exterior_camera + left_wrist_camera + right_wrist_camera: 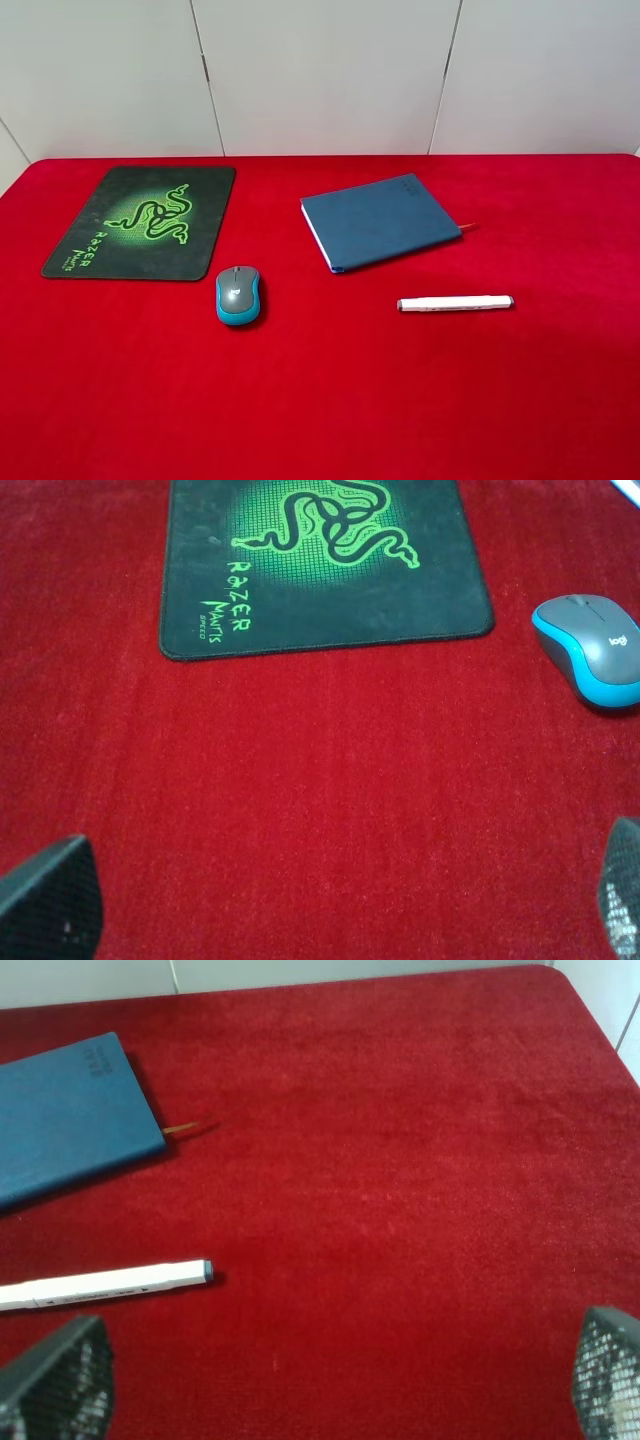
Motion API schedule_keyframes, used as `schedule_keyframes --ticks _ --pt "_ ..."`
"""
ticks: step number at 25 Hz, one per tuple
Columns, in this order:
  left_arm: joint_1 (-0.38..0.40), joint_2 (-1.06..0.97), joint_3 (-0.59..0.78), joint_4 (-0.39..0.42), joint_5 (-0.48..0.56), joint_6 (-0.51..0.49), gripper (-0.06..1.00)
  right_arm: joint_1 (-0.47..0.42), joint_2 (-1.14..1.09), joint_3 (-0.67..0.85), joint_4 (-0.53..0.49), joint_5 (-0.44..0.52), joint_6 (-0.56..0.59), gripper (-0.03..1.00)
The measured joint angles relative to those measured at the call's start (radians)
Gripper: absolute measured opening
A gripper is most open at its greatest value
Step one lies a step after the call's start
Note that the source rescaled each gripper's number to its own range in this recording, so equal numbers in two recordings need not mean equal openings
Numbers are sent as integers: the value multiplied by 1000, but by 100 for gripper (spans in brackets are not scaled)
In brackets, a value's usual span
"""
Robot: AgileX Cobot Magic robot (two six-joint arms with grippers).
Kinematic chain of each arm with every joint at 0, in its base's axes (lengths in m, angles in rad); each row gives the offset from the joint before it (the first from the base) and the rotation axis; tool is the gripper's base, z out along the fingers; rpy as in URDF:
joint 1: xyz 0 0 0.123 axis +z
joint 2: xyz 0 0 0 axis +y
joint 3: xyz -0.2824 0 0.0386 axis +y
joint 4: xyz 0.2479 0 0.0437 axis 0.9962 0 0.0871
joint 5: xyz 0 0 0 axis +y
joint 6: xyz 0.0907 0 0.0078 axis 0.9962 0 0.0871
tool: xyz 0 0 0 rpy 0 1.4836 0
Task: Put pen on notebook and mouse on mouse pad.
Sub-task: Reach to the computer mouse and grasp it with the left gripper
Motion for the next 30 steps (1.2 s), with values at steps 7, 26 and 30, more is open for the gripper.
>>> schedule_keyframes --ticks 7,26,30 --pt "0 0 0 0 0 0 100 0 0 0 0 0 0 100" --pt "0 117 -128 0 92 -1 100 0 0 0 0 0 0 100" --pt "0 264 -225 0 116 -23 100 0 0 0 0 0 0 100"
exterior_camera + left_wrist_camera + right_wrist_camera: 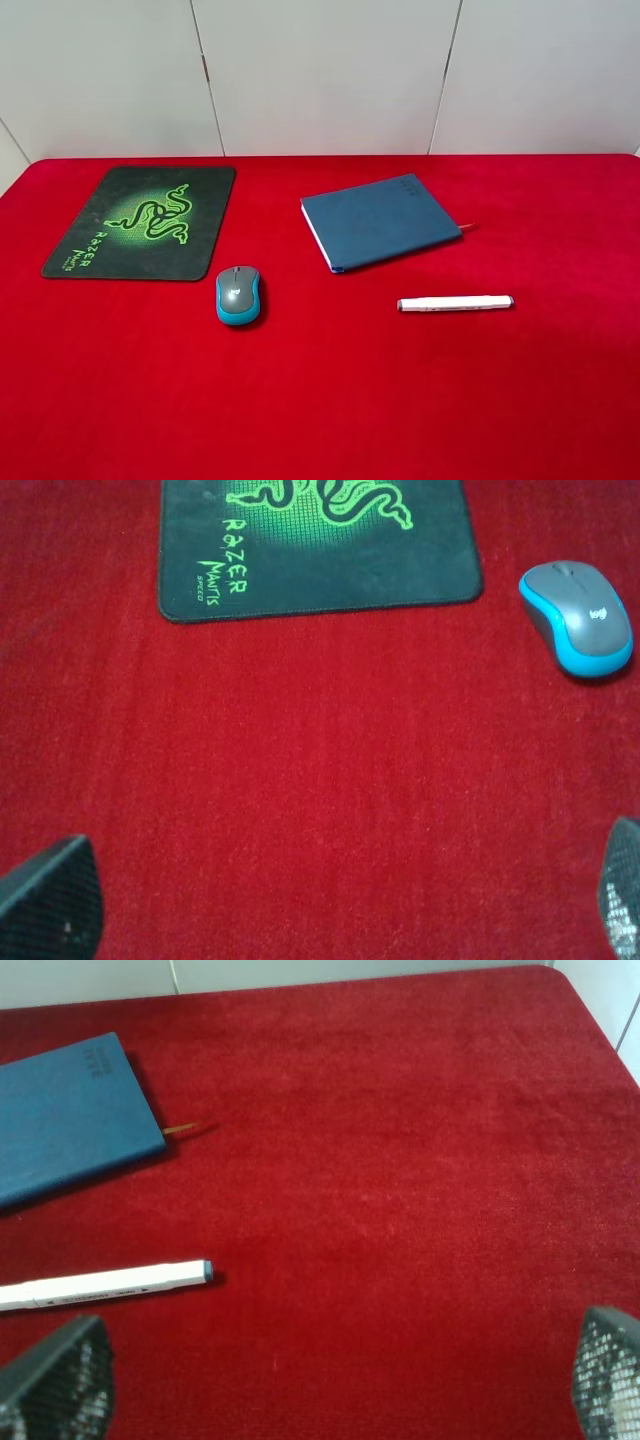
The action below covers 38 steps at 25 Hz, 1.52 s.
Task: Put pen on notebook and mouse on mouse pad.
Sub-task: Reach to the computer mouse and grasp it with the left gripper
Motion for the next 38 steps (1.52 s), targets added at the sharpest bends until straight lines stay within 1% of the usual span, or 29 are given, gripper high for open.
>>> schedule_keyframes --ticks 5,9,11,18,23,25,27,32,36,38 --pt "0 192 -90 0 0 -31 100 0 0 0 0 0 0 100" --pt "0 333 -103 -6 -1 -91 100 0 0 0 0 0 0 100" --pt "0 401 -103 -22 -6 -109 100 0 0 0 0 0 0 100" --pt "0 620 -106 -96 -58 -116 100 0 0 0 0 0 0 100" --pt "-5 773 -106 -139 -129 -117 100 0 0 0 0 0 0 100" --pt "-36 833 -106 -141 -164 -134 100 0 0 0 0 0 0 100" --pt "-87 888 -106 -132 -208 -175 100 0 0 0 0 0 0 100" --pt "-259 1032 -106 -62 -302 -354 100 0 0 0 0 0 0 100" --pt "-377 1143 -106 -45 -395 -462 100 0 0 0 0 0 0 100" --pt "-421 1196 -112 -43 -428 -503 100 0 0 0 0 0 0 100"
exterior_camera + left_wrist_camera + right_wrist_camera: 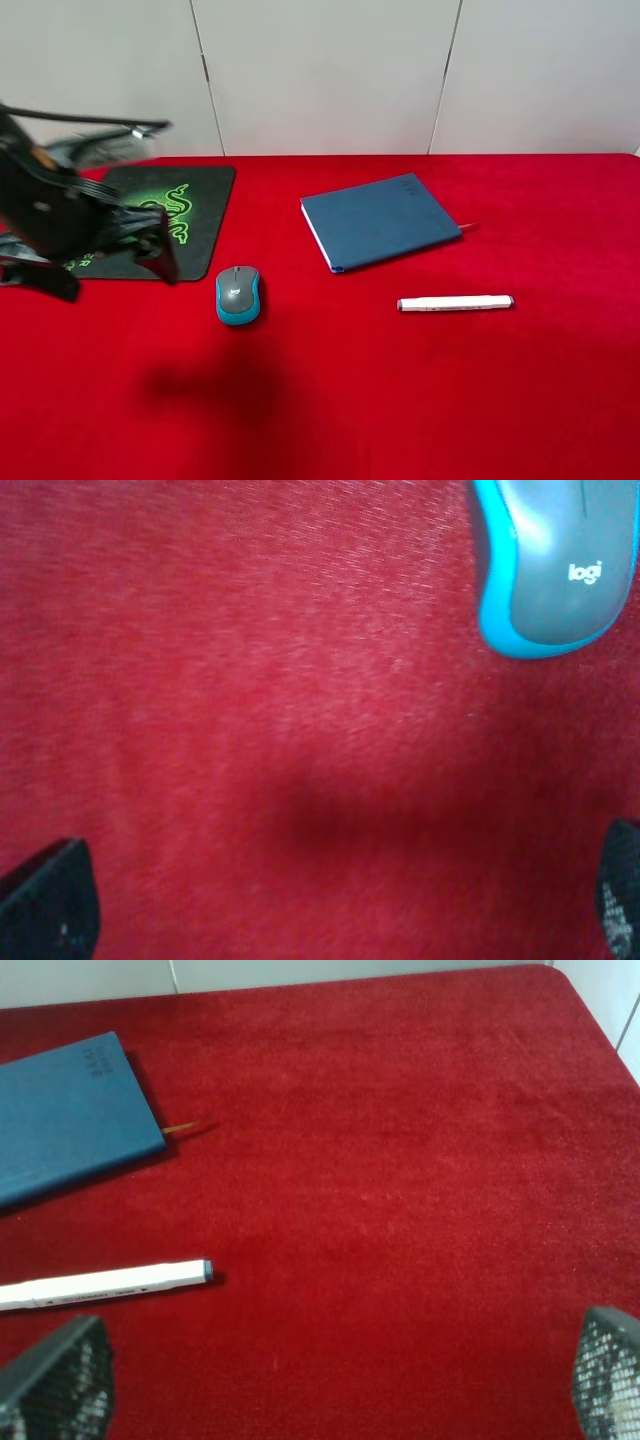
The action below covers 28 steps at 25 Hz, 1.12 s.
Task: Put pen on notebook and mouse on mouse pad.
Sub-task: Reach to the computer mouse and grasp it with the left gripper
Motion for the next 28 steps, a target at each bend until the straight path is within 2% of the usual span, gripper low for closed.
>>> schedule_keyframes --ticks 4,9,21,28 --pt "-63 112 -41 1 -43 -54 100 0 0 0 0 0 0 100" --pt "-103 242 -127 2 -69 -92 100 0 0 0 0 0 0 100" --pt "-132 508 -355 5 -73 -108 100 0 0 0 0 0 0 100" --pt "-132 581 -396 -3 -73 -122 100 0 0 0 0 0 0 100"
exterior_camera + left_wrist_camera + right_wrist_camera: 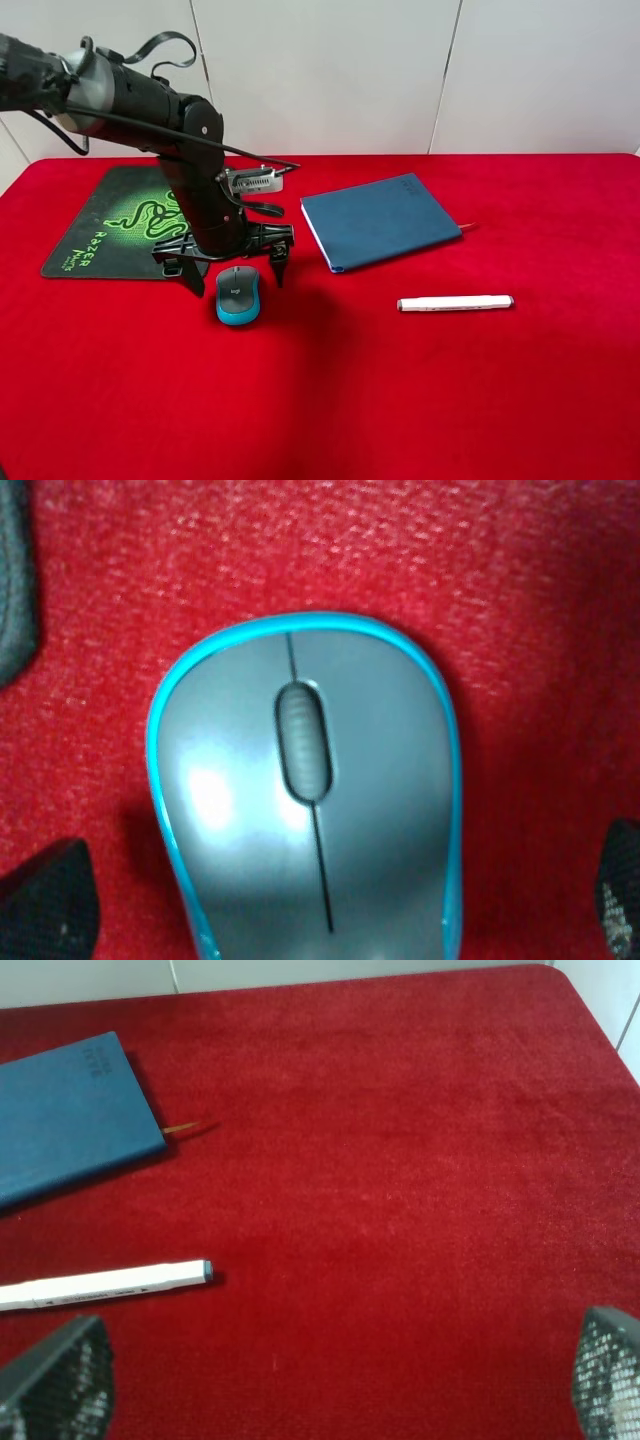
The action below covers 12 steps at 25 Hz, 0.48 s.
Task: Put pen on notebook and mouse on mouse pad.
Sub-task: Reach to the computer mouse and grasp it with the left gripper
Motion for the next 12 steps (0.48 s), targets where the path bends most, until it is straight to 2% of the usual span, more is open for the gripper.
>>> schedule_keyframes --ticks 7,12 --pt "0 30 0 0 2 -3 99 0 0 0 0 0 0 100" --pt "0 46 -1 -1 3 -4 90 0 0 0 0 0 0 100"
